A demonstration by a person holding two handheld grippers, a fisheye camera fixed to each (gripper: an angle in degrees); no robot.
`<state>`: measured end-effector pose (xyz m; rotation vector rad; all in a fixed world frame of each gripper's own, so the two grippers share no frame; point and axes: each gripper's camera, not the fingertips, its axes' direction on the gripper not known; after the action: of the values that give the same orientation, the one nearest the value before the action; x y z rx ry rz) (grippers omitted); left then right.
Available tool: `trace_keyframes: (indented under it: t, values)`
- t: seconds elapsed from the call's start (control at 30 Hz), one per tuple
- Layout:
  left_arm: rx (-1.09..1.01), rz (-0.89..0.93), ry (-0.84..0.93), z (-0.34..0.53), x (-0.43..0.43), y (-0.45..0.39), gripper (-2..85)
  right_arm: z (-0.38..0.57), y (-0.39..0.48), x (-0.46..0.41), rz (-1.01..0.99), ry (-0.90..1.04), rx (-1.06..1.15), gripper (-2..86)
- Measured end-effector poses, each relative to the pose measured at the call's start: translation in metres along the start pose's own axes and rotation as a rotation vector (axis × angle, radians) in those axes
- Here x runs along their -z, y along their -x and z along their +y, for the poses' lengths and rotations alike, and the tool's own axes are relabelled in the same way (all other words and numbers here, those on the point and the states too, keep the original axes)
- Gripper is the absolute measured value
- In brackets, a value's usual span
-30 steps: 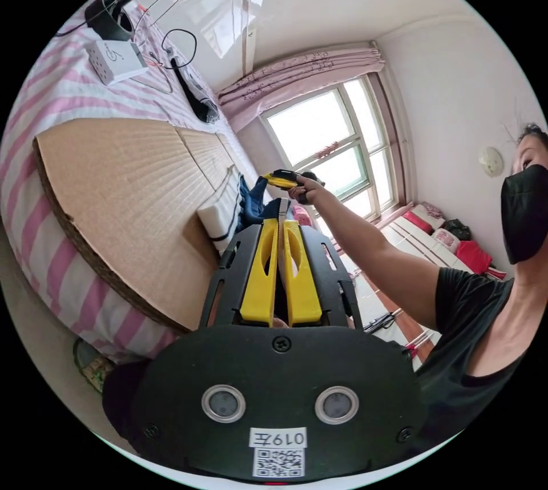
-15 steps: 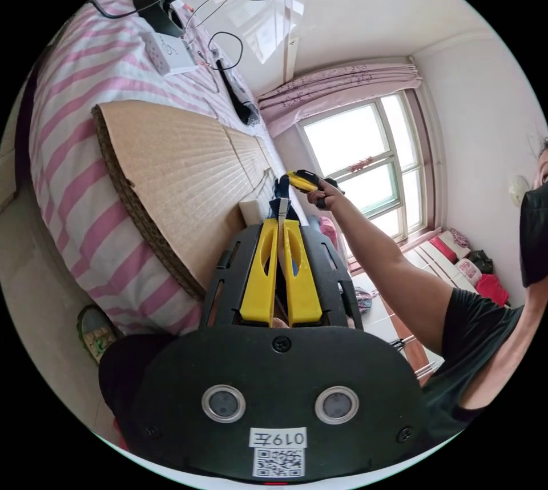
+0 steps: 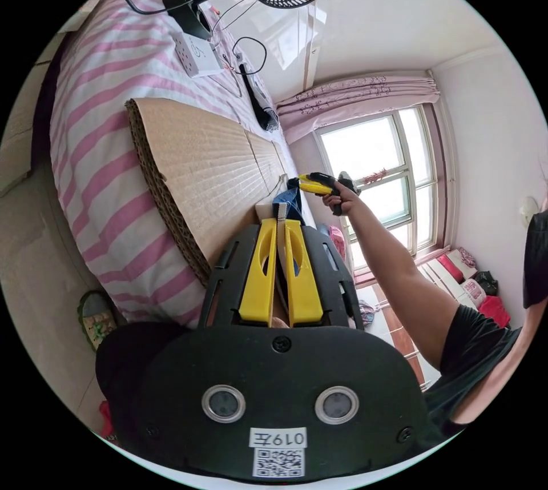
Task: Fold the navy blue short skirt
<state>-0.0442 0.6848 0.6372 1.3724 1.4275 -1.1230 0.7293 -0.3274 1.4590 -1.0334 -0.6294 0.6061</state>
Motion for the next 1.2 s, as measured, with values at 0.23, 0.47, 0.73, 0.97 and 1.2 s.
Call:
trace_keyframes:
  t: [0.23, 0.47, 0.73, 0.97, 1.2]
  values:
    - [-0.011, 0.007, -0.029, 0.013, 0.013, 0.004, 2.6, -0.026, 0.034, -0.040, -0.120, -0.044, 0.065, 7.7]
    - [-0.024, 0.007, -0.024, 0.015, 0.020, 0.005, 2.7, -0.029, 0.021, -0.091, 0.103, -0.074, 0.016, 10.6]
    - [-0.031, 0.023, -0.021, 0.006, 0.025, 0.003, 2.4, -0.043, 0.067, -0.154, 0.307, -0.062, 0.007, 8.2]
    - [-0.046, 0.038, -0.017, -0.012, 0.025, -0.003, 2.4, -0.052, 0.103, -0.204, 0.355, -0.066, -0.049, 8.6]
    - [-0.065, 0.067, -0.011, -0.037, 0.022, -0.014, 2.6, -0.051, 0.121, -0.234, 0.472, -0.071, -0.107, 4.0]
